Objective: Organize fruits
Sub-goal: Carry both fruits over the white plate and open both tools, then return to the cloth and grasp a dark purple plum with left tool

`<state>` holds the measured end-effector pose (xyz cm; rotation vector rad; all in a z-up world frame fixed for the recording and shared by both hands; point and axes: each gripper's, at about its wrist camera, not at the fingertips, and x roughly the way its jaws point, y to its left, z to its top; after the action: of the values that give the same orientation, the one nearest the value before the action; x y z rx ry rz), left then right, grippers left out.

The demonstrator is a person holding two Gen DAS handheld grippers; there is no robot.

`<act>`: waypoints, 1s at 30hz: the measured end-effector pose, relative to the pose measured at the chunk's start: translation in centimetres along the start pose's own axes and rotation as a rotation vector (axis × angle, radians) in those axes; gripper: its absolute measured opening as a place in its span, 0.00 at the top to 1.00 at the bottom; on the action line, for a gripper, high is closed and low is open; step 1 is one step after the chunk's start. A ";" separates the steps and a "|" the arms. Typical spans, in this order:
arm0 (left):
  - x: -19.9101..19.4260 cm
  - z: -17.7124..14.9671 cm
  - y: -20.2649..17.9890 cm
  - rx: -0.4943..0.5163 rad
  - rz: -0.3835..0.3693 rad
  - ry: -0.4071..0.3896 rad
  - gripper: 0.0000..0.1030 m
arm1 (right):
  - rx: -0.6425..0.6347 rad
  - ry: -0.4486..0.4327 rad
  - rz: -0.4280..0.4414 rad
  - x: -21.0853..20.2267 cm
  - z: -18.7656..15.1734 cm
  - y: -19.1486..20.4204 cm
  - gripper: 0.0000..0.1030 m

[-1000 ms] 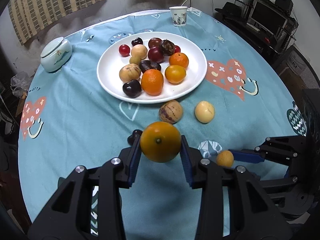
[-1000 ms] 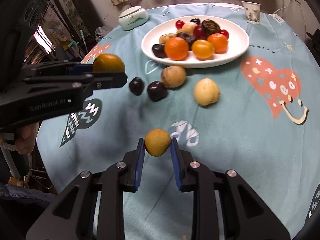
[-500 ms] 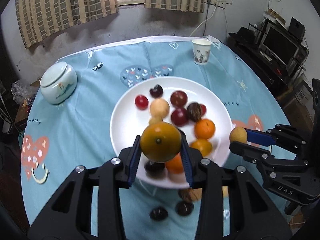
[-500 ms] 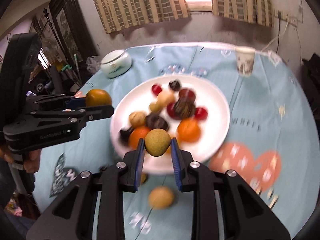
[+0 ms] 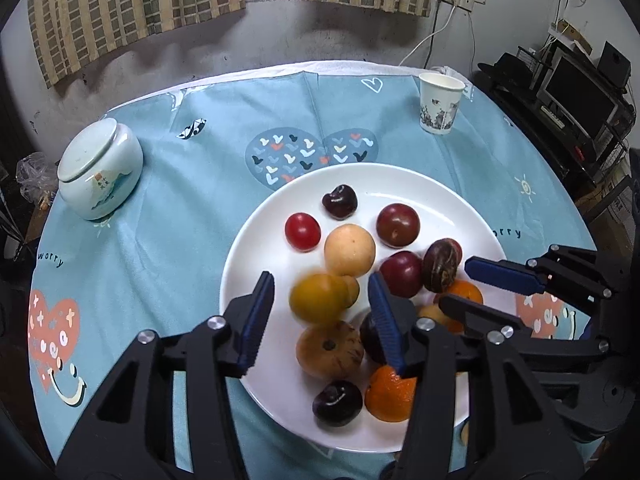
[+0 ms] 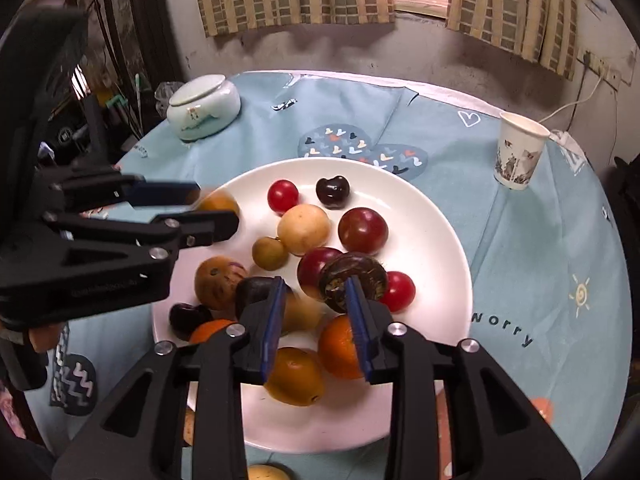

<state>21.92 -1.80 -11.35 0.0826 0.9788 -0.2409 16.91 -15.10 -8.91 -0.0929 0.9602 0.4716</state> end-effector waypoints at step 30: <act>-9.3 -18.0 0.8 -0.038 0.046 0.082 0.31 | 0.153 0.178 0.088 -8.8 -19.2 8.1 0.33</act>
<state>2.53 3.72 -13.74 0.0807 1.0616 -0.1780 -5.46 -16.29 -11.88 0.0471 1.1756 0.4745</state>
